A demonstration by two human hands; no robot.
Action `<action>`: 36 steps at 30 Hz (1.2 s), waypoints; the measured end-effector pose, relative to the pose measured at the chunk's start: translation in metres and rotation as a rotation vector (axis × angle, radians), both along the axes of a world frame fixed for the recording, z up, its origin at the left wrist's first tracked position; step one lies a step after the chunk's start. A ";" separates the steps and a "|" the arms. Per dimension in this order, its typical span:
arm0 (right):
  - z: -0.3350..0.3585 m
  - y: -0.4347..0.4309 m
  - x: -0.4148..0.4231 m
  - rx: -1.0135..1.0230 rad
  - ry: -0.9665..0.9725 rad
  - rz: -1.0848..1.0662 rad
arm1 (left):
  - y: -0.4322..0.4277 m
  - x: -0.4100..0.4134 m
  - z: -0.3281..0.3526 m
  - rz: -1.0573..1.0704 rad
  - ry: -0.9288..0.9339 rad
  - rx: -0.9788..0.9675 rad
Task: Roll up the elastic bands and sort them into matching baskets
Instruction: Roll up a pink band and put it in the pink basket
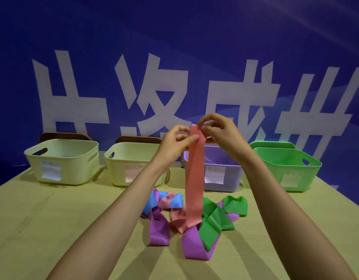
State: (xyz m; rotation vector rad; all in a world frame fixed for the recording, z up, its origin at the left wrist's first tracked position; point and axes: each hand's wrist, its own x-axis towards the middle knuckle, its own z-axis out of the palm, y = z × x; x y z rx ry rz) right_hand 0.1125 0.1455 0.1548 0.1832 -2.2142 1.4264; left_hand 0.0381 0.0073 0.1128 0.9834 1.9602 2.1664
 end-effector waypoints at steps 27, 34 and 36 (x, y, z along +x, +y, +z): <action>-0.004 0.005 -0.005 0.226 0.000 -0.087 | 0.004 0.008 -0.024 -0.065 0.011 -0.106; 0.014 0.014 0.002 0.079 0.109 -0.060 | 0.019 -0.006 -0.087 -0.173 -0.163 -0.207; 0.021 0.017 0.005 0.051 0.131 -0.054 | 0.021 -0.006 -0.109 -0.177 -0.222 -0.273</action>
